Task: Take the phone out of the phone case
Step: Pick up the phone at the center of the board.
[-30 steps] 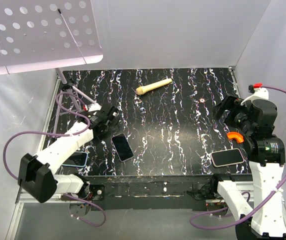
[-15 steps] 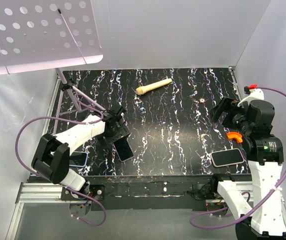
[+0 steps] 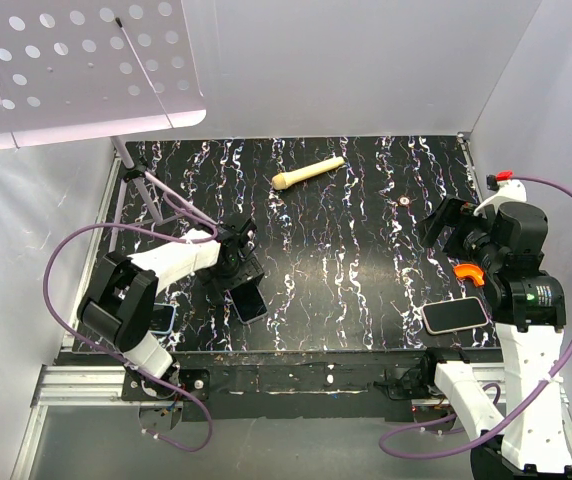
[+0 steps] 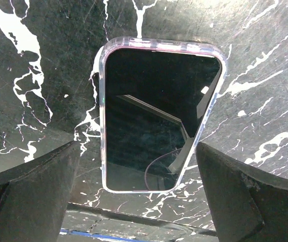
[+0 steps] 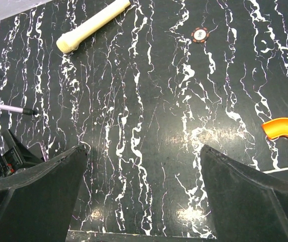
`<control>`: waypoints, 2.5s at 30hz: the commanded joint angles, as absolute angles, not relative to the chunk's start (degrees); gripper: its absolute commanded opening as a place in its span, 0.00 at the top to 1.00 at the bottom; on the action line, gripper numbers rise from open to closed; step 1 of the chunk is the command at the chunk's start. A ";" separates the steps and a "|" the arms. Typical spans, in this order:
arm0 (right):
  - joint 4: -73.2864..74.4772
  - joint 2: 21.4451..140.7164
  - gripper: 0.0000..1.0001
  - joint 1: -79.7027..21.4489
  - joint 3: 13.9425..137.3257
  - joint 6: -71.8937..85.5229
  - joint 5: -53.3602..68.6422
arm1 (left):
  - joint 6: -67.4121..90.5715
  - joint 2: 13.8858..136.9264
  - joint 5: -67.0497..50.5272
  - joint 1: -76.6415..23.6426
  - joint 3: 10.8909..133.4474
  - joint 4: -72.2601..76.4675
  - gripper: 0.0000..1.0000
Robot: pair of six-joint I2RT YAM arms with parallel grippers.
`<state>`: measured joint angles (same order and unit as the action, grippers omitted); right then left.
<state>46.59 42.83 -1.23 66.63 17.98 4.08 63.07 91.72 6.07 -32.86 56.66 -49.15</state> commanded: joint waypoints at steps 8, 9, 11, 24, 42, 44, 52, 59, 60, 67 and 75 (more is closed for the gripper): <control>44.12 42.45 0.00 -1.14 65.48 17.67 5.80 | 63.81 94.39 7.38 -33.22 56.78 -46.93 0.00; 44.03 42.63 0.00 -1.14 65.48 17.67 5.97 | 63.81 94.57 7.56 -33.14 56.34 -46.93 0.01; 44.38 43.67 0.00 -1.23 65.57 17.32 6.68 | 63.81 94.83 8.35 -33.31 55.73 -47.11 0.01; 48.69 52.11 0.00 -14.22 66.88 18.71 -4.02 | 64.95 99.32 11.68 -35.94 52.38 -47.64 0.22; 39.46 51.76 0.00 -27.42 57.22 24.44 -4.40 | 60.46 85.88 4.84 -38.67 53.61 -40.96 0.92; 39.73 53.25 0.00 -27.42 56.78 24.43 -3.09 | 62.22 84.12 2.91 -38.58 55.10 -40.61 1.00; 24.72 56.69 0.00 -39.26 48.70 30.22 4.67 | 74.77 77.88 -9.65 -38.23 54.50 -31.40 1.00; 1.52 49.14 0.10 -51.06 36.31 37.26 0.27 | 93.41 76.55 -20.20 -37.97 46.16 -8.30 1.00; 0.54 48.96 0.13 -51.24 34.99 38.31 0.26 | 95.60 76.90 -20.91 -37.88 45.62 -5.56 1.00; -5.99 50.70 0.27 -53.00 32.43 42.01 -7.45 | 101.07 74.97 -20.13 -37.97 45.18 -1.85 1.00; -6.16 57.47 0.58 -55.37 35.68 43.77 -13.62 | 105.11 71.90 -18.11 -38.93 42.89 -1.58 1.00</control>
<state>-3.05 54.81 -54.19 32.12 42.04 -8.38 101.06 76.34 -18.41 -38.39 44.14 -5.04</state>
